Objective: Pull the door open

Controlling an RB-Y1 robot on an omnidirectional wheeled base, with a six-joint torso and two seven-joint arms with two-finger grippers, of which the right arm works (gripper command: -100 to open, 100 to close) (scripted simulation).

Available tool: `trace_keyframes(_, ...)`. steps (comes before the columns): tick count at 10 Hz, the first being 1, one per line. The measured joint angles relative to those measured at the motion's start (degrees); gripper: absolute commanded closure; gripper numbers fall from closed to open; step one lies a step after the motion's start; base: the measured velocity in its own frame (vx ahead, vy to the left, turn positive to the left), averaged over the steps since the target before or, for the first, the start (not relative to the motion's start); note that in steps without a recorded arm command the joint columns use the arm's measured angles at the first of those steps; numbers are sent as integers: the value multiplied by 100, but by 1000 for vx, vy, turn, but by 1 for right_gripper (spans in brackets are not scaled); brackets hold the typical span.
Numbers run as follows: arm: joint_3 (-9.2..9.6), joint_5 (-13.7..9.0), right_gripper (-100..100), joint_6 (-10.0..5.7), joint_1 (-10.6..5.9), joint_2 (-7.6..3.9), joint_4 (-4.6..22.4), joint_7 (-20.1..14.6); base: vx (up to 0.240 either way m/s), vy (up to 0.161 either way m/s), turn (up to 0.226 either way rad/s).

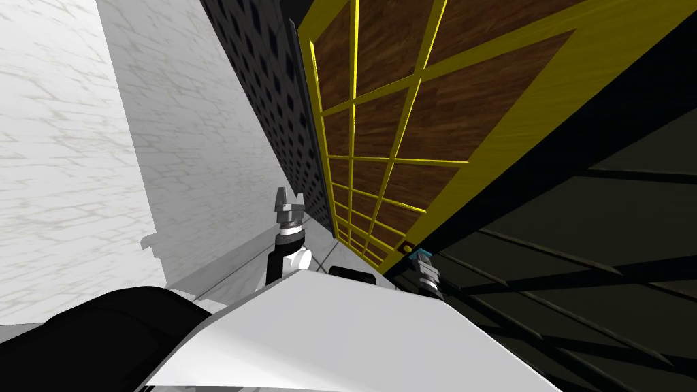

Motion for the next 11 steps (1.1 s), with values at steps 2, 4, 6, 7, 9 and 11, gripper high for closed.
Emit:
trace_keyframes(2,3,1,100,1,1,2,-1,-2,-50,3,-12)
trace_keyframes(4,-10,5,100,-23,68,13,-22,23,-160,18,-37)
trace_keyframes(6,-15,-7,100,-21,140,-5,44,-15,-154,8,-66)
trace_keyframes(7,-8,4,100,-55,160,-24,179,-64,-139,-5,-32)
trace_keyframes(9,-6,-7,100,-6,178,45,197,16,-56,25,10)
trace_keyframes(11,-22,-13,100,-4,238,8,187,-32,-41,5,-21)
